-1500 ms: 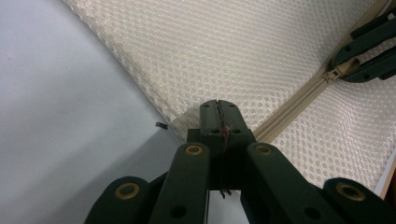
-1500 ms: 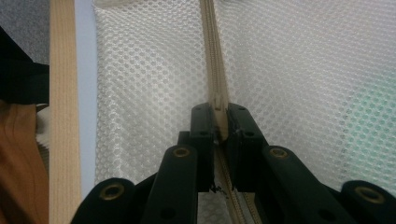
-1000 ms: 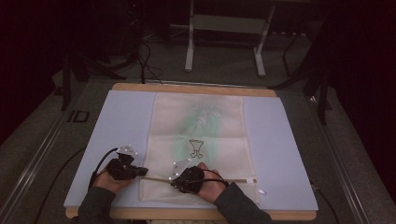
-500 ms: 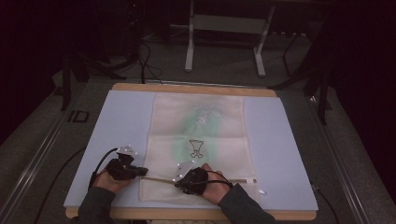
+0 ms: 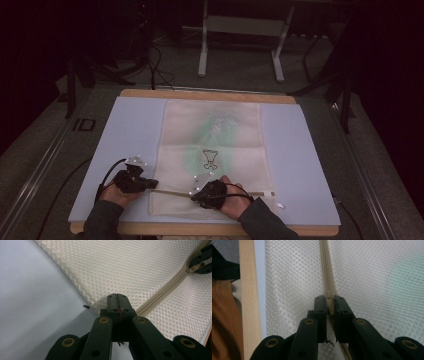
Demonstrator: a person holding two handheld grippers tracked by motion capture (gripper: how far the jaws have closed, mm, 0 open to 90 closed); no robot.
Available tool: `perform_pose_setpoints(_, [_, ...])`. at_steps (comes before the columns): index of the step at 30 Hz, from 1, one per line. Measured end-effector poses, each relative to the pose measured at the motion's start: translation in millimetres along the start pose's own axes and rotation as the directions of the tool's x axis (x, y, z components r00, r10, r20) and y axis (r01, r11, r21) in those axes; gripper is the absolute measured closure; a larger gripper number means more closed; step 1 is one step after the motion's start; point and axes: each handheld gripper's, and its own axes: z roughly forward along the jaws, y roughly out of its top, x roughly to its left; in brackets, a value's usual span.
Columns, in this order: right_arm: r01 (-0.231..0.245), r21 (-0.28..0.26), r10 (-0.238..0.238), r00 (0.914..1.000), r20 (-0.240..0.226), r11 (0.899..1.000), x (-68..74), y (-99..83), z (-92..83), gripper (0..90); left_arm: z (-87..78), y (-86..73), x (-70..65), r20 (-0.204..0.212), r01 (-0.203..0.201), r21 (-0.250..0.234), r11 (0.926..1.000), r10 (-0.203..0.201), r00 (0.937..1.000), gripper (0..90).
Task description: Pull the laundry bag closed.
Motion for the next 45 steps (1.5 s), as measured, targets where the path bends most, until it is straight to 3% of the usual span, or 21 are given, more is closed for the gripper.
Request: perform_pose_setpoints(45, [-0.038,0.008,0.037,0.9990,0.023,0.999,-7.0,-26.1,-18.8,82.2,-0.1,0.0,-0.4,-0.003,0.000,0.002,1.0000,0.000,1.0000,90.0])
